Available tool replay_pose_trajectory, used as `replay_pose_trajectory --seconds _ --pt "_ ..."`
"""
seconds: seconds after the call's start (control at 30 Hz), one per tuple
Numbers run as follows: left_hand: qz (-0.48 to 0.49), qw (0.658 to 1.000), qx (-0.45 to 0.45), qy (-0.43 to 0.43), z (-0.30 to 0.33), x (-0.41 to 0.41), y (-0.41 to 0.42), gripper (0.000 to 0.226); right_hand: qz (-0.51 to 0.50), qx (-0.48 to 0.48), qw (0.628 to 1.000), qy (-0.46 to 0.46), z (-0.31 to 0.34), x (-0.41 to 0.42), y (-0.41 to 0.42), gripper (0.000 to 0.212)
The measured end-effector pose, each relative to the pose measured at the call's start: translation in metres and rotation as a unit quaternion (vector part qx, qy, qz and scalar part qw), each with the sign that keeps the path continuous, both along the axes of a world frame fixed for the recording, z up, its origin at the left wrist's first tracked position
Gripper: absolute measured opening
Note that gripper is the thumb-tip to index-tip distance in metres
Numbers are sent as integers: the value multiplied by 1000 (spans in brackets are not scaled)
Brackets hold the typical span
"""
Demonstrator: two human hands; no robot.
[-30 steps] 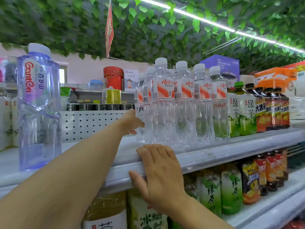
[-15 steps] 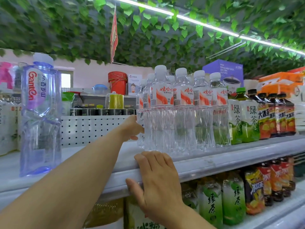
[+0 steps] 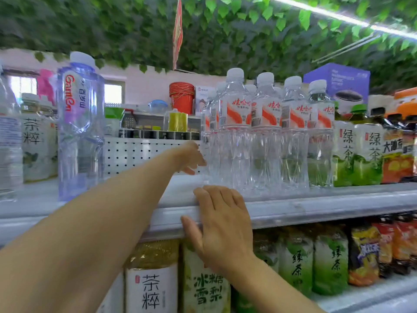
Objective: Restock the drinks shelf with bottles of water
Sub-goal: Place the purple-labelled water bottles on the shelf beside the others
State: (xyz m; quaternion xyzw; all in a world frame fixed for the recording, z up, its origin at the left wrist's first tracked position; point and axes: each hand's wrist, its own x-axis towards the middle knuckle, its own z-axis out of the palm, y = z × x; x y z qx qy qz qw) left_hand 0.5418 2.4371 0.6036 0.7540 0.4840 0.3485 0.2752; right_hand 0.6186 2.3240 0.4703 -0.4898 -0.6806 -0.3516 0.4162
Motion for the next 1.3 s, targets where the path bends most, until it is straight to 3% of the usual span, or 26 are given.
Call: replay_pose_trajectory --seconds 0.23,0.7,0.83,1.0,1.3 --pt "49 994 63 73 -13 -33 -44 59 5 -20 1000 19 0 -3 -8 46" --pt "93 971 218 10 -74 -126 -179 33 -36 -174 979 100 -32 -37 -90 63" --pt "71 984 163 16 -131 -152 -219 27 -31 -244 964 101 -77 -58 -126 66" --pt "41 997 13 66 -223 -178 -243 33 -15 -367 926 84 -142 -83 -165 71" --pt "42 980 -176 87 -366 -208 -268 40 -4 -524 851 42 -258 -99 -197 74"
